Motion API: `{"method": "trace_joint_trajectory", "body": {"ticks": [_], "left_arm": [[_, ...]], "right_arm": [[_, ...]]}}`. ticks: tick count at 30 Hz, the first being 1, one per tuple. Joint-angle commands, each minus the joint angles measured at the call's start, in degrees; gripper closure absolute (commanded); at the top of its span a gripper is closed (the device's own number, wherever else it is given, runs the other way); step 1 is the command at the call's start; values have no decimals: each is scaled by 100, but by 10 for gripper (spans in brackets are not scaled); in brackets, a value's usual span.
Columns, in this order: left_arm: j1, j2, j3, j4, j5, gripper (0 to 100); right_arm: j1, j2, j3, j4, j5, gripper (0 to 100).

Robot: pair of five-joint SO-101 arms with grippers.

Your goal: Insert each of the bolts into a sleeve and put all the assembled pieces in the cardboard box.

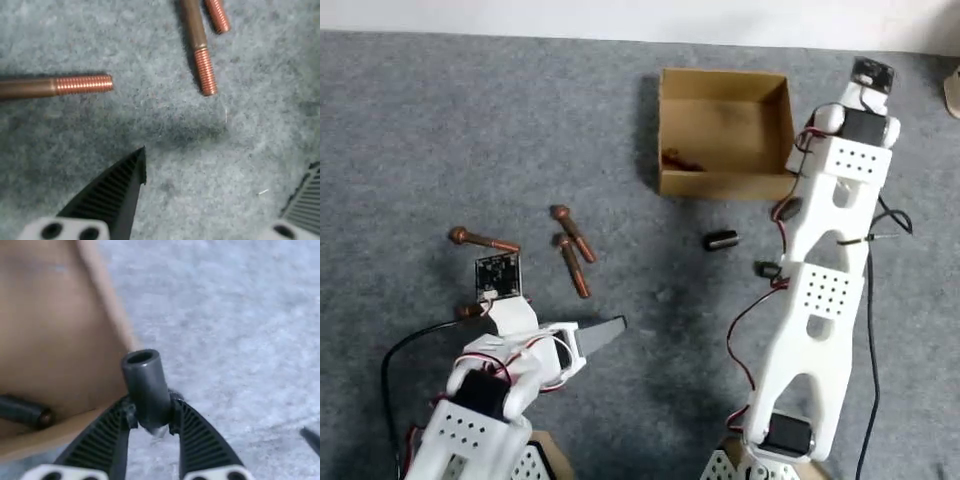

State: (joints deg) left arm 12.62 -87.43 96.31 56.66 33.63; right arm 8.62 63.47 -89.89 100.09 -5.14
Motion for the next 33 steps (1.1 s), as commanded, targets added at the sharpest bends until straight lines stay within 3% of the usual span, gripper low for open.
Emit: {"method": "trace_joint_trajectory", "body": {"ticks": [1,11,16,33], "left_arm": [[127,-259,136,369,44,562],[119,-875,136,1292,44,562],[119,-1095,127,1723,44,562],[119,-1174,119,1785,44,562]], "right_arm": [[-330,-910,92,119,26,995],[-1086,-3574,3442,84,26,995],[-1191,-4365,4391,75,70,995],[-1429,-6387,7327,-356,325,995]]}}
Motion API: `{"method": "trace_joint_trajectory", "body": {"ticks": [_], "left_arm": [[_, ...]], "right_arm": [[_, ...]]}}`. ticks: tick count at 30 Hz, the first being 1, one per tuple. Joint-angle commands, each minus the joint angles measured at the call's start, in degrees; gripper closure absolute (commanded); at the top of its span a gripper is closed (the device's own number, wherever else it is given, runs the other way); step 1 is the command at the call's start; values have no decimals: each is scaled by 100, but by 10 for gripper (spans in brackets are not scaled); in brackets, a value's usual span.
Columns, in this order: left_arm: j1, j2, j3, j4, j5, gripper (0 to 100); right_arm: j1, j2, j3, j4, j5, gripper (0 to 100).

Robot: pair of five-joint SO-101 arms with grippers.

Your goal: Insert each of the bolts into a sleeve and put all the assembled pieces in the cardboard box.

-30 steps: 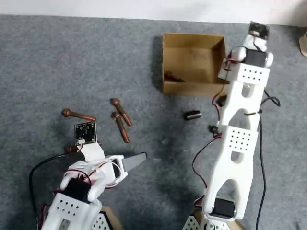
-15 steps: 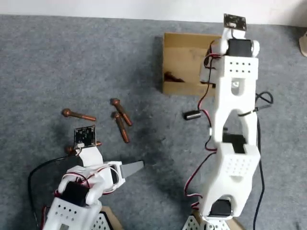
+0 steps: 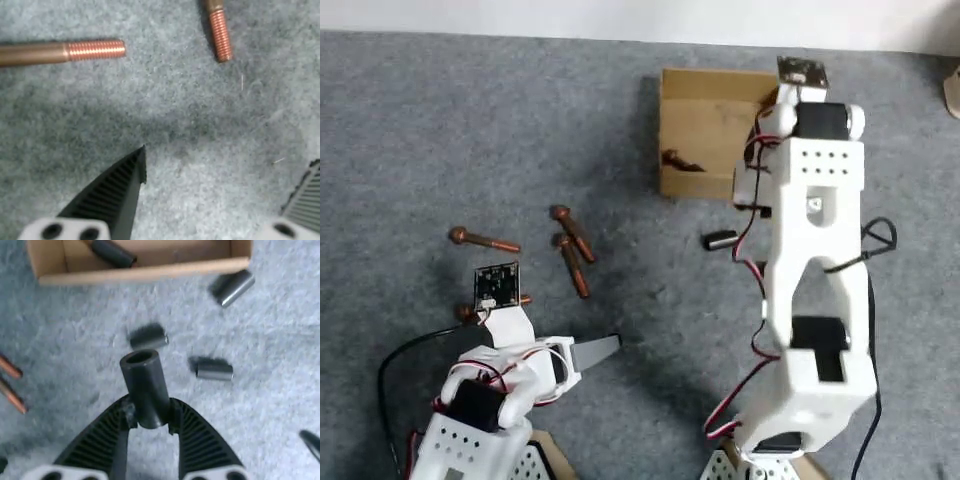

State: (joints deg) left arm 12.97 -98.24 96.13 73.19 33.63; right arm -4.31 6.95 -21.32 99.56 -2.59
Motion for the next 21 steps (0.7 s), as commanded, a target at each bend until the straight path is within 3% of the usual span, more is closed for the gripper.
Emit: {"method": "trace_joint_trajectory", "body": {"ticks": [1,7,21], "left_arm": [[84,-92,136,132,44,562],[84,-92,136,132,44,562],[84,-92,136,132,44,562]], "right_arm": [[-224,-919,743,-409,70,995],[-549,-2255,2651,-1367,70,995],[-532,-4532,6404,-3741,290,995]]}}
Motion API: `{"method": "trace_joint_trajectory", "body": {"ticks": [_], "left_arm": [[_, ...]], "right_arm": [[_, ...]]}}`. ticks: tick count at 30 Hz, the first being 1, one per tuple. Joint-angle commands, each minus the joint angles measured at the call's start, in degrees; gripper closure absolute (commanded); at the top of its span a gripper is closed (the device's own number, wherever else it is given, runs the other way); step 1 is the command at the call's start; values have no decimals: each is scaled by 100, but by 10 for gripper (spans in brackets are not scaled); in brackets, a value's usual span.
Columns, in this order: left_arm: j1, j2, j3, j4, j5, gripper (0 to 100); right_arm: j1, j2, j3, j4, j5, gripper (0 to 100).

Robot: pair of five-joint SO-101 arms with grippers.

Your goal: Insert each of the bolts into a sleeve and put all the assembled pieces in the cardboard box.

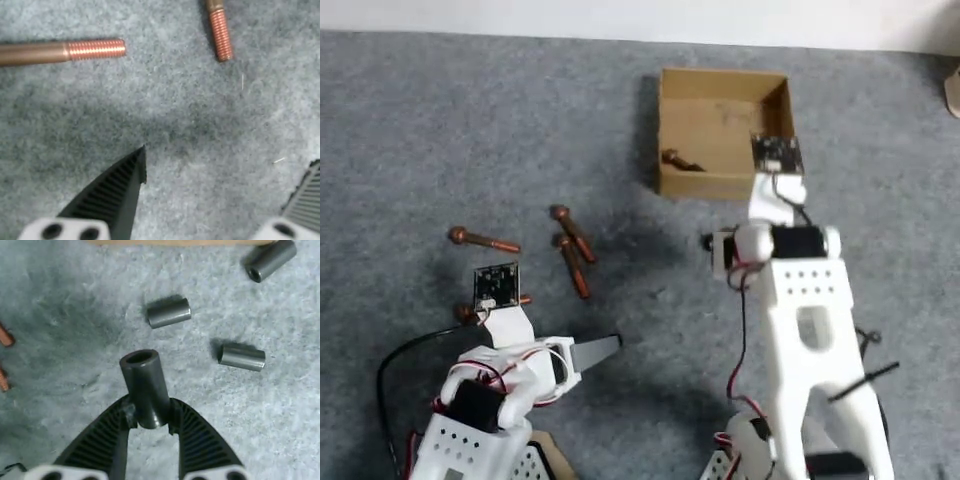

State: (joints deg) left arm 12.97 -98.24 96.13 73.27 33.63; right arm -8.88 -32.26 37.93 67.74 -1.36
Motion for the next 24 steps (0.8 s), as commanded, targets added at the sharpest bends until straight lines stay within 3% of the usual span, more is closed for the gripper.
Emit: {"method": "trace_joint_trajectory", "body": {"ticks": [1,4,9,17,24], "left_arm": [[84,-92,136,123,44,562],[84,-92,136,123,44,562],[92,-92,136,123,44,562],[101,-92,136,123,44,562],[110,-92,136,114,26,562]], "right_arm": [[-75,-813,743,-760,185,995],[-75,-1358,1464,-1209,220,995],[-75,-1657,2070,-857,229,995],[-75,-1156,1859,127,176,995],[-57,-110,1648,215,202,995]]}}
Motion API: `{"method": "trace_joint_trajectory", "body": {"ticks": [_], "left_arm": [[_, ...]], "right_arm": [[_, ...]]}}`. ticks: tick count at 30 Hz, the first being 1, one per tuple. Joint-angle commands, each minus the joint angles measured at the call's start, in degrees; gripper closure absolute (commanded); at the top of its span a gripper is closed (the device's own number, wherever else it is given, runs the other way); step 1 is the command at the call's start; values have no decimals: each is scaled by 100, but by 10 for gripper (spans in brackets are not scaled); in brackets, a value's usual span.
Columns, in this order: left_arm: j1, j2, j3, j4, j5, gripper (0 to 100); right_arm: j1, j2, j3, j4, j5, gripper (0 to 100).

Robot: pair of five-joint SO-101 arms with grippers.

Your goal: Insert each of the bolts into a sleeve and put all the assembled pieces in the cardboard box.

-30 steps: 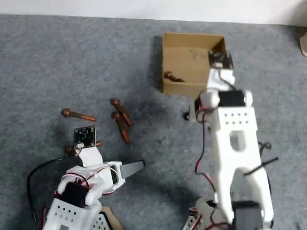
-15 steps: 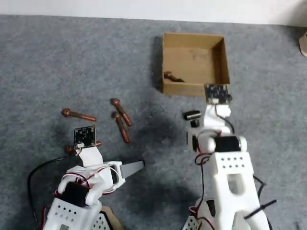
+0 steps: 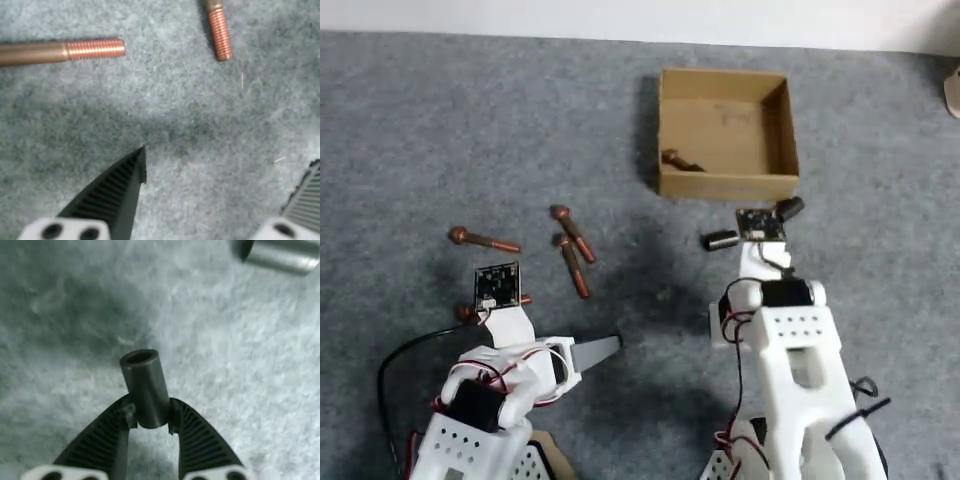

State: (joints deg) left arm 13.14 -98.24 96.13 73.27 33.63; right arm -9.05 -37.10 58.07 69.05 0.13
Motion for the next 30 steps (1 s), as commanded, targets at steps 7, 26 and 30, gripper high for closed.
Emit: {"method": "trace_joint_trajectory", "body": {"ticks": [7,26,30], "left_arm": [[84,-92,136,114,35,562],[57,-92,136,132,18,562],[57,-92,136,132,18,562]], "right_arm": [[-48,1358,-549,101,70,993],[-92,2316,-831,549,853,862],[-92,2466,-831,576,1380,849]]}}
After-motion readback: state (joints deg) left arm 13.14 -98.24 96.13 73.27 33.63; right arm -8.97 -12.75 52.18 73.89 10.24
